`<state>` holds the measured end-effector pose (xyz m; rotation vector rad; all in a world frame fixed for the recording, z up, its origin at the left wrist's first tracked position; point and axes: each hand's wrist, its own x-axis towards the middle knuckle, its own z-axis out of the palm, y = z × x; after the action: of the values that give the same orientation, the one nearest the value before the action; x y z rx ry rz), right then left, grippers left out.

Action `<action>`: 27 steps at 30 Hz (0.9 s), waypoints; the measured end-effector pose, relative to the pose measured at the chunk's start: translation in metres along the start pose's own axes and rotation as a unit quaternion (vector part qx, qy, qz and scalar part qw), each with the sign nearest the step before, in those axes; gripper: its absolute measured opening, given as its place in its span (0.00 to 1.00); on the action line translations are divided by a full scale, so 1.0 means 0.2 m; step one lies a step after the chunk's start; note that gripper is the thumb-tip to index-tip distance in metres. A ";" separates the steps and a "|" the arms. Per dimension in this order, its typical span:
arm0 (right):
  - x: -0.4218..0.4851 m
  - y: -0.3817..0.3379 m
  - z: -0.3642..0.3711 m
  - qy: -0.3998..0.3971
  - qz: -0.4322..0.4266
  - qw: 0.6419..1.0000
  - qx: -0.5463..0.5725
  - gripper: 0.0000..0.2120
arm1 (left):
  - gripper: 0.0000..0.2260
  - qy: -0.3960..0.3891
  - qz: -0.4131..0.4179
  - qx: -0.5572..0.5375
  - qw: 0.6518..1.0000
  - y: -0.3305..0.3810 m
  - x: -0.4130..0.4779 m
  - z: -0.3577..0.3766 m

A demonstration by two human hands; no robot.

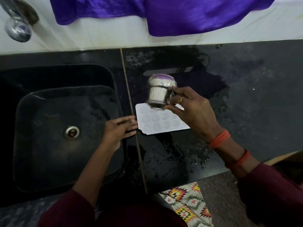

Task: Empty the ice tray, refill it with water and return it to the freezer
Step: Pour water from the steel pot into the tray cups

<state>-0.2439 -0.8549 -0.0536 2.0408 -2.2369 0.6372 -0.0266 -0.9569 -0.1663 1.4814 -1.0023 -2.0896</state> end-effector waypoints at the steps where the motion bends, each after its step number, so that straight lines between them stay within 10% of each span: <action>1: 0.00 0.00 0.00 -0.002 0.004 1.000 0.001 0.12 | 0.06 0.003 0.001 -0.001 1.000 0.00 0.00 0.00; 19: 0.19 0.17 0.11 0.037 0.261 0.939 0.223 0.14 | 0.04 0.025 0.005 -0.007 1.000 0.03 0.04 0.03; 27: 0.26 0.25 0.26 0.062 0.417 0.793 0.439 0.15 | 0.03 0.028 0.005 0.000 1.000 0.04 0.06 0.05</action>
<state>-0.2859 -0.9186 -0.0992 0.8707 -3.0057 2.1114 -0.0413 -0.9658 -0.1664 1.5242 -0.9870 -2.0292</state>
